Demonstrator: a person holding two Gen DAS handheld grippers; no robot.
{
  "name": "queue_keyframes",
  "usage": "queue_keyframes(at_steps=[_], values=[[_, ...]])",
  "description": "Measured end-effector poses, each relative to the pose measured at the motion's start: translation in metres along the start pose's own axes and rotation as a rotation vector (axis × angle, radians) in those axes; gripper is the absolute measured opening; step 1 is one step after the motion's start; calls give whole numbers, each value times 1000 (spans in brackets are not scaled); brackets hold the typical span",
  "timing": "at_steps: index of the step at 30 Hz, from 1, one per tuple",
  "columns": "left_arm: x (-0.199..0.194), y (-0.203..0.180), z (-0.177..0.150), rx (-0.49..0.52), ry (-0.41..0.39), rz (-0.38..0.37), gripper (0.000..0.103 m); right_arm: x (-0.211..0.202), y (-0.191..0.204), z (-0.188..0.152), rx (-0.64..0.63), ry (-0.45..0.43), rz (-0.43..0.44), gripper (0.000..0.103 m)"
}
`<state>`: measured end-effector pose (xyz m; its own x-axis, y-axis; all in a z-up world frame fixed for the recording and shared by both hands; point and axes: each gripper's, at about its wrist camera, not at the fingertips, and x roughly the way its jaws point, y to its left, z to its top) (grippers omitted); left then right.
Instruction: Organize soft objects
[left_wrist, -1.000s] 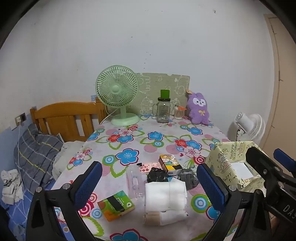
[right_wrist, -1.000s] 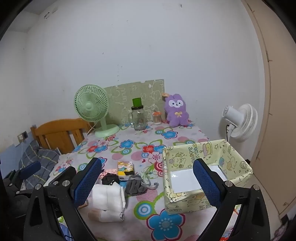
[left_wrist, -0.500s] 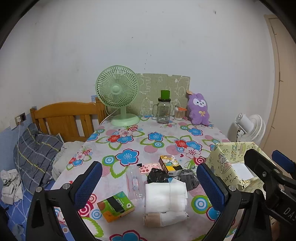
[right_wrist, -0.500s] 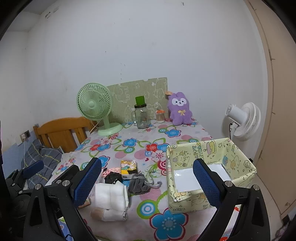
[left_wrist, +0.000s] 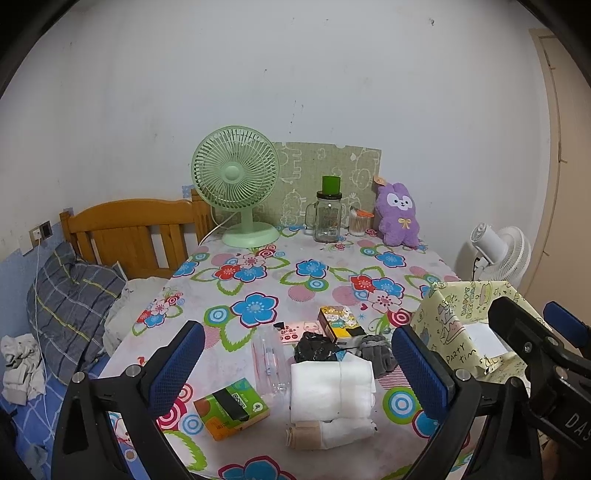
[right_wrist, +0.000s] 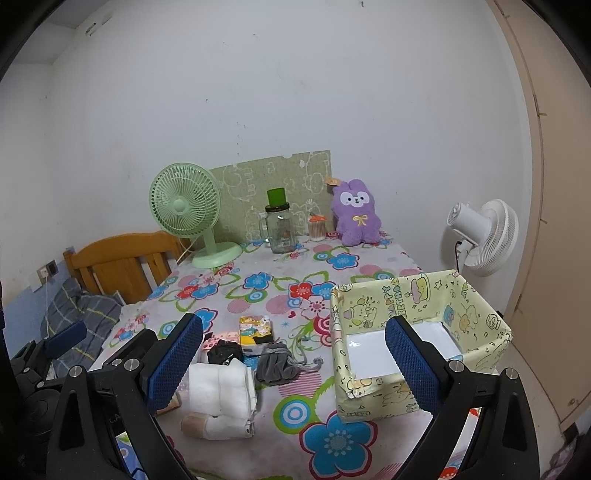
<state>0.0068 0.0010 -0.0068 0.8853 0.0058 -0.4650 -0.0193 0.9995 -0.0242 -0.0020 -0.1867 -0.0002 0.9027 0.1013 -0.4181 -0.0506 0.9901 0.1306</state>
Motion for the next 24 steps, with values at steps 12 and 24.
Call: queue_keyframes(at_steps=[12, 24], values=[[-2, -1, 1, 3, -14, 8, 101, -1, 0, 1, 0, -6, 2, 100], [-2, -1, 0, 1, -12, 4, 101, -1, 0, 2, 2, -1, -4, 100]])
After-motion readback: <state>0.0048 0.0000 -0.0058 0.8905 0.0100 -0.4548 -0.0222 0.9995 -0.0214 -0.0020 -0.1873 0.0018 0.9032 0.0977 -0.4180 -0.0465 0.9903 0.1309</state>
